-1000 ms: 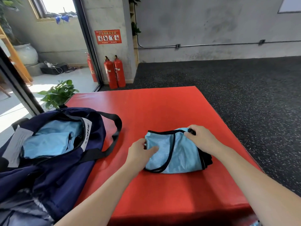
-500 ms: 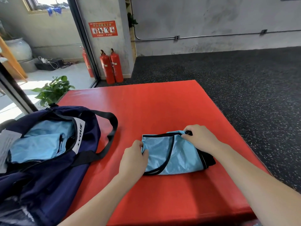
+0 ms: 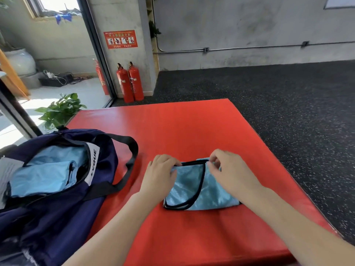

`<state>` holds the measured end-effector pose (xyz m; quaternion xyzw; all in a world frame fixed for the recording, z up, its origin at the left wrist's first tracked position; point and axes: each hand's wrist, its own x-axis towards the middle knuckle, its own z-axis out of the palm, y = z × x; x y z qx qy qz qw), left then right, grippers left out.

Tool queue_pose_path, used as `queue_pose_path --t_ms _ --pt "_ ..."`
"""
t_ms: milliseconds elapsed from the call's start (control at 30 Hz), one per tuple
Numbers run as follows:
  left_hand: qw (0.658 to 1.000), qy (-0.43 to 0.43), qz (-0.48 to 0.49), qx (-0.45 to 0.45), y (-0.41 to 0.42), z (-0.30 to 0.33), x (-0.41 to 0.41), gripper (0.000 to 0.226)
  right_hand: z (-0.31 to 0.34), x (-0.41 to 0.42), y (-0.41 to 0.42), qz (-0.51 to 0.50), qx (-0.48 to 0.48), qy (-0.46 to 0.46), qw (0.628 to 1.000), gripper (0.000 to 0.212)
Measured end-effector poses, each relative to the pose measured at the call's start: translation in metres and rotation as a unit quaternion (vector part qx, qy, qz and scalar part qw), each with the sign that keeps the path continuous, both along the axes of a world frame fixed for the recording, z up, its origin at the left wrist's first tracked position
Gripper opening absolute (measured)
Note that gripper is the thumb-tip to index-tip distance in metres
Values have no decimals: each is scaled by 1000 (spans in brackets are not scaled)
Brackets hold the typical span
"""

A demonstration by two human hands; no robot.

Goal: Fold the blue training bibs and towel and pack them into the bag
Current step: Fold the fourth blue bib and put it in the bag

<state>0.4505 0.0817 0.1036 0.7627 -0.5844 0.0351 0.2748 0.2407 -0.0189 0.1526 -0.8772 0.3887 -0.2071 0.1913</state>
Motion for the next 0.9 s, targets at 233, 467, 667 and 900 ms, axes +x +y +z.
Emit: queue_pose_path --t_ms 233,467,667,900 --pt "987 58 -90 123 -5 -3 17 31 -39 0 30 25 121 195 973 39" --pt "988 59 -55 132 4 3 15 17 -38 -16 -6 -56 12 225 973 29" --pt "979 84 -118 142 18 6 -28 21 -44 -34 -38 -32 19 177 984 41" --pt "985 50 -143 84 20 4 -28 21 -45 -29 -20 129 23 88 987 38"
